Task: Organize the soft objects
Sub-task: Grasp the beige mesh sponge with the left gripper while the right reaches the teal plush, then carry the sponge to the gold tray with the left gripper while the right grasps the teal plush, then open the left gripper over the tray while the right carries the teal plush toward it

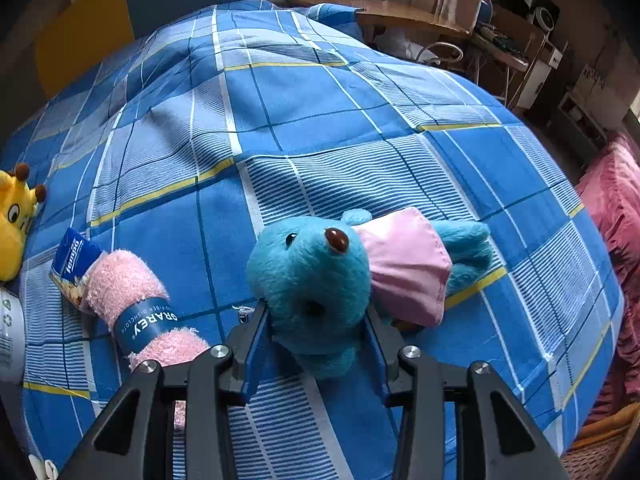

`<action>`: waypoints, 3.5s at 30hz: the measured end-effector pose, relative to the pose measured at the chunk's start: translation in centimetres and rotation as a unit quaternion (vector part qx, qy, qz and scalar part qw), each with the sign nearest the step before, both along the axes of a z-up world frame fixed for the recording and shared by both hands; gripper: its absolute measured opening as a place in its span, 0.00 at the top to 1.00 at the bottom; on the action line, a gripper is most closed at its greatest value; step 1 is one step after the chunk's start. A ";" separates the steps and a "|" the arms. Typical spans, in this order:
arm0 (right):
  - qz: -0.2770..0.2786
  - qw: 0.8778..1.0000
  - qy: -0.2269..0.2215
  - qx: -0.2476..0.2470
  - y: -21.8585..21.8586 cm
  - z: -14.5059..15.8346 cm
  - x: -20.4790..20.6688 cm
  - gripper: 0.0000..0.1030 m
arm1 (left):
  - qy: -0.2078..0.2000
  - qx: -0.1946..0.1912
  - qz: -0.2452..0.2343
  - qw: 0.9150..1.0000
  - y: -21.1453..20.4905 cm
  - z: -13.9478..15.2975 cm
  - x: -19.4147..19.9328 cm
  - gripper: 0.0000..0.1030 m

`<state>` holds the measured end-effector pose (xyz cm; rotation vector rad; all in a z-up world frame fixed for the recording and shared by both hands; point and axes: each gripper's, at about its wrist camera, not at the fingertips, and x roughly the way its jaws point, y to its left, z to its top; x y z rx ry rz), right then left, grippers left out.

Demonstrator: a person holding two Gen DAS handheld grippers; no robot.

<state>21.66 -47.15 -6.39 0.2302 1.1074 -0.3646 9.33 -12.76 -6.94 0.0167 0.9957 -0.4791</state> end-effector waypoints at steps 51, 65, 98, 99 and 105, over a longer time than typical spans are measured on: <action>0.044 0.996 -0.067 -0.031 2.8 2.6 0.2 0.61 | -0.044 0.000 0.296 0.954 21.2 6.0 -6.6 0.63; 0.070 0.991 -0.114 0.008 7.4 7.4 -0.4 0.61 | -0.051 -0.009 0.301 0.952 21.9 6.1 -8.2 0.63; 0.321 0.907 -0.270 0.027 30.6 18.9 -3.4 0.61 | -0.047 0.043 0.355 0.932 24.9 4.7 -7.6 0.30; 0.316 0.910 -0.267 0.029 30.1 18.6 -3.5 0.61 | -0.048 0.045 0.358 0.931 25.1 4.7 -7.7 0.30; 0.285 0.925 -0.248 0.043 27.2 16.4 -4.3 0.61 | -0.059 0.031 0.368 0.927 25.9 5.6 -8.3 0.29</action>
